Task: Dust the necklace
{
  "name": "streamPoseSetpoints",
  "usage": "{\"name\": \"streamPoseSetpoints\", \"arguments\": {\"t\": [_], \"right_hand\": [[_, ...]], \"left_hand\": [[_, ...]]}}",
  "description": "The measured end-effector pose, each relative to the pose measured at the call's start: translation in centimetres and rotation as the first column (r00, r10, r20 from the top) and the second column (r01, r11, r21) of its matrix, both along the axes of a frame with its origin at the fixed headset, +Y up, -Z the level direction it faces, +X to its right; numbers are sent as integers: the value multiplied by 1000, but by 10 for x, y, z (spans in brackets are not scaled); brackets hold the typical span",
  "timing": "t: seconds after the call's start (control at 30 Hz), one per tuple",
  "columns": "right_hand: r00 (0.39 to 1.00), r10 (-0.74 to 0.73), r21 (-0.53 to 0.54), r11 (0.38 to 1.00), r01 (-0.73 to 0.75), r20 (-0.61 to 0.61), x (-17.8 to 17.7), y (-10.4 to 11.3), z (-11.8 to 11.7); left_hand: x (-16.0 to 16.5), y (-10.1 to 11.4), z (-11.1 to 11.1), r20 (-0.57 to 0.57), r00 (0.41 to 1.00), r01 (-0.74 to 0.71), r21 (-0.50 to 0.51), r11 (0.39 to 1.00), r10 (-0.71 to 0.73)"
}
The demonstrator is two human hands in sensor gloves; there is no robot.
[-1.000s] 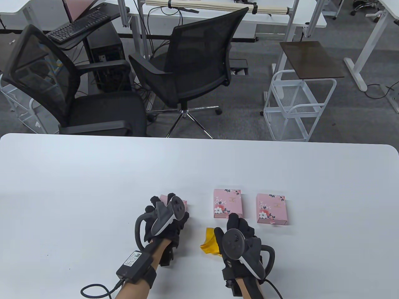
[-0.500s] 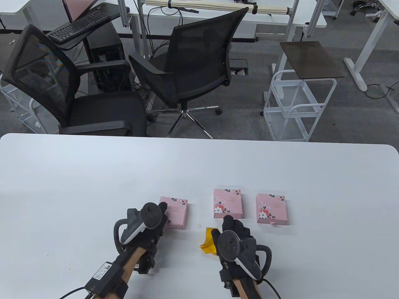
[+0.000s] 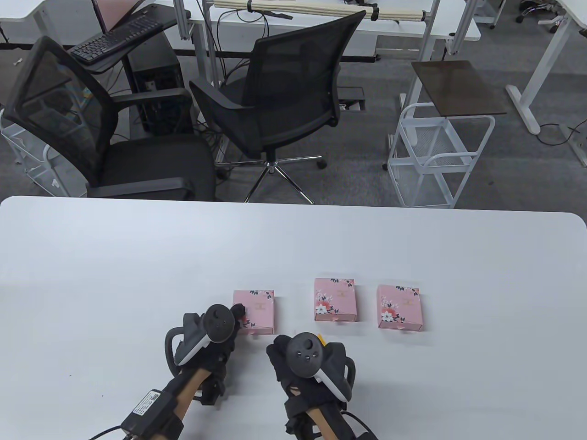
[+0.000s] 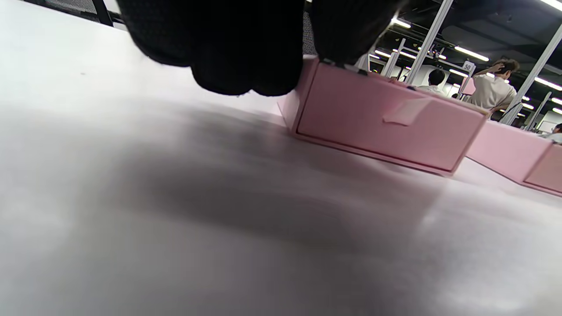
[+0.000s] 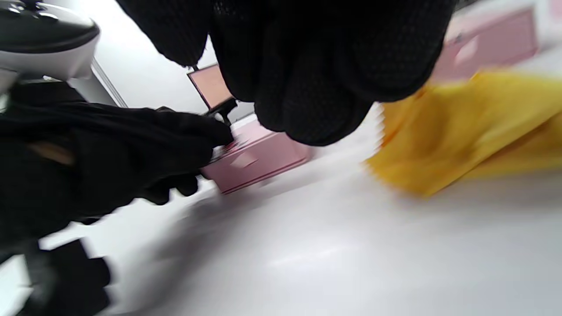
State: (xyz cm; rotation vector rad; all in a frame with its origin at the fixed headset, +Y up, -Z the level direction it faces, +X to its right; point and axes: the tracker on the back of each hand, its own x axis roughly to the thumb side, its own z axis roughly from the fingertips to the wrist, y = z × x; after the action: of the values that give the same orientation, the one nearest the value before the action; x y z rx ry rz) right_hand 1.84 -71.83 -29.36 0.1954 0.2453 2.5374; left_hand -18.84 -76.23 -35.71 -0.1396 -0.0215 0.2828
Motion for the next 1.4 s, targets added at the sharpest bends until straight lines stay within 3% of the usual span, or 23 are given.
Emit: {"name": "streamPoseSetpoints", "arguments": {"t": [0.13, 0.23, 0.3, 0.57, 0.97, 1.4], "right_hand": [[994, -75, -181, 979, 88, 77, -26, -18, -19], [975, -139, -313, 931, 188, 172, -35, -37, -32], [960, -161, -339, 911, 234, 230, -36, -46, -37], [923, -156, -337, 898, 281, 352, -38, -59, -52], [832, -224, -299, 860, 414, 508, -38, -71, -56], [851, -169, -284, 895, 343, 497, -40, -70, -39]], "left_hand": [[-5, -2, -1, -1, 999, -40, -23, 999, 40], [-6, -3, 0, -6, 998, -68, -28, 997, 68], [-6, -3, 0, -5, 998, -60, -31, 998, 60], [-7, -3, 0, -17, 997, -77, -30, 997, 76], [-7, -3, -2, -24, 996, -83, -22, 996, 83], [-7, -4, -2, -22, 997, -77, -9, 997, 76]]}}
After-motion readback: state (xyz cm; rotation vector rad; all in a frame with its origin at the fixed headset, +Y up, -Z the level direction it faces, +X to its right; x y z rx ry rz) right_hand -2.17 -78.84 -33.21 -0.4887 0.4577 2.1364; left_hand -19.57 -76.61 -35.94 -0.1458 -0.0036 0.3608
